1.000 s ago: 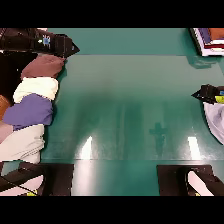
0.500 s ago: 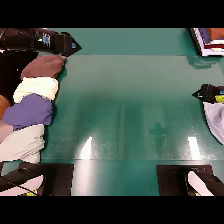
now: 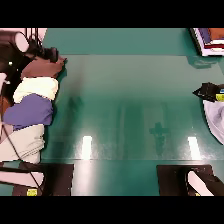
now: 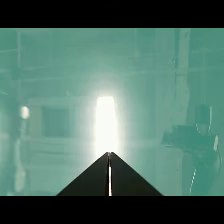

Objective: Fold the shirts.

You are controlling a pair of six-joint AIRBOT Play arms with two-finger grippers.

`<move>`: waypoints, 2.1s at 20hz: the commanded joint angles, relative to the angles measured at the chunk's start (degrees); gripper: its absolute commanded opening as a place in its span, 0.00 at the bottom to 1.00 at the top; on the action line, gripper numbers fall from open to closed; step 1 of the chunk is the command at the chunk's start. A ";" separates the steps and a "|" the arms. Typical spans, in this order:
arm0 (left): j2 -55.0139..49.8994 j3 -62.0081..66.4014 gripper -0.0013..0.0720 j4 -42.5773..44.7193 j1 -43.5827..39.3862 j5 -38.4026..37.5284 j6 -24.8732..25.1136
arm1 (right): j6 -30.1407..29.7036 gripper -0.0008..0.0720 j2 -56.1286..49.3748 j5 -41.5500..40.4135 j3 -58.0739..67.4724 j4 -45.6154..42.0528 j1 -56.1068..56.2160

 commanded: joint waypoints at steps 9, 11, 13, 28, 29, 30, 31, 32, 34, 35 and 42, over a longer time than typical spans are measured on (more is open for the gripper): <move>-17.38 0.09 0.84 -0.85 11.76 11.17 -1.53 | 0.02 0.04 0.04 -0.92 -0.02 0.00 0.07; -17.38 1.09 0.16 -1.79 11.76 9.27 -1.66 | 0.02 0.04 0.04 -1.62 -0.02 0.00 0.07; -16.85 3.74 0.05 -3.56 11.76 5.51 -1.68 | 0.04 0.04 0.04 -1.95 -0.02 0.02 0.07; 22.14 19.26 0.05 -12.46 -7.45 -24.79 -0.04 | -5.03 0.04 0.04 -7.93 19.17 6.47 0.11; 22.08 17.42 0.05 -12.41 -11.26 -27.15 -0.83 | -5.05 0.04 0.04 -7.82 20.74 6.47 0.11; 22.08 14.60 0.05 -12.44 -14.93 -27.50 -2.01 | -5.16 0.04 0.04 -7.61 22.10 6.47 0.11; 22.05 10.93 0.05 -12.46 -19.06 -26.58 -3.34 | -5.16 0.04 0.04 -7.32 23.04 6.49 0.11; 22.05 6.97 0.05 -12.46 -22.82 -24.57 -4.66 | -5.16 0.04 0.04 -6.82 23.76 6.49 0.11; 21.62 -1.70 0.05 -13.53 -30.10 -18.27 -6.05 | -5.16 0.04 0.07 -5.51 24.28 6.49 0.11; 21.44 -6.27 0.05 -14.80 -33.11 -14.05 -5.97 | -5.16 0.04 0.04 -4.39 24.28 6.47 0.11; 19.76 -11.37 0.84 -6.64 -31.21 -11.37 -5.95 | -5.16 0.04 0.04 -0.26 24.17 6.47 0.07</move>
